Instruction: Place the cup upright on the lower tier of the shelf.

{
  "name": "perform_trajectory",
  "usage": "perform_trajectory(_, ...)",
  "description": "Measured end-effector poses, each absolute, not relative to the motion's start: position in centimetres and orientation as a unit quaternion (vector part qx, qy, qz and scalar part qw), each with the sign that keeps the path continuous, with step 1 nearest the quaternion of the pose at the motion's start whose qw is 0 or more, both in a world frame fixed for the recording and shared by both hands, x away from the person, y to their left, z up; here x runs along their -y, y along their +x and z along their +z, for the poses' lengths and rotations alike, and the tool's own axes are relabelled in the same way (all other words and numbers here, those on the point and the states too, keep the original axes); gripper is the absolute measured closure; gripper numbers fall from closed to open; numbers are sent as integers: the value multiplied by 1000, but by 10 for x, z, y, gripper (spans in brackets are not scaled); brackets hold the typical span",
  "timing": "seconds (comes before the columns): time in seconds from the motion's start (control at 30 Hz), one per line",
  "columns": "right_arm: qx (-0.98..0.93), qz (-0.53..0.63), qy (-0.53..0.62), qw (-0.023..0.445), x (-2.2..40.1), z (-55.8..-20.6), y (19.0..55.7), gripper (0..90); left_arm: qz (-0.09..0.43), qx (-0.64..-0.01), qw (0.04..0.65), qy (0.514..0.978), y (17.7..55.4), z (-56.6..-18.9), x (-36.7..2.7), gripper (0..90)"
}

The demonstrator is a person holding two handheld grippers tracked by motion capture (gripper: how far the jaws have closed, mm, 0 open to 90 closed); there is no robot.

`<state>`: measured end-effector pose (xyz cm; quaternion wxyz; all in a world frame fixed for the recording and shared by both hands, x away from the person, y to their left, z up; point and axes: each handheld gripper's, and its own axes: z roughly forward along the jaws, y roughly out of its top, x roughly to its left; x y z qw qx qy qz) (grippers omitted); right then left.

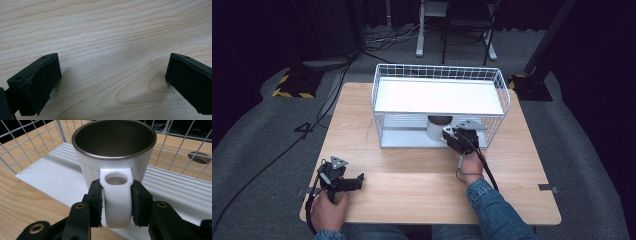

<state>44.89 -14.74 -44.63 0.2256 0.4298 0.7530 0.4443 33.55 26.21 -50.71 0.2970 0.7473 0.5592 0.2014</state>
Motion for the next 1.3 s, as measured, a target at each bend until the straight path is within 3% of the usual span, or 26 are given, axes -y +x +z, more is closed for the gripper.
perform_trajectory(0.5,-756,454,417,221,156,-432,439,494,201,-559,297,747,336,-507,-262,5)
perform_trajectory(1.3,-770,466,388,196,201,-399,393,423,202,-559,297,747,335,-507,-262,5)
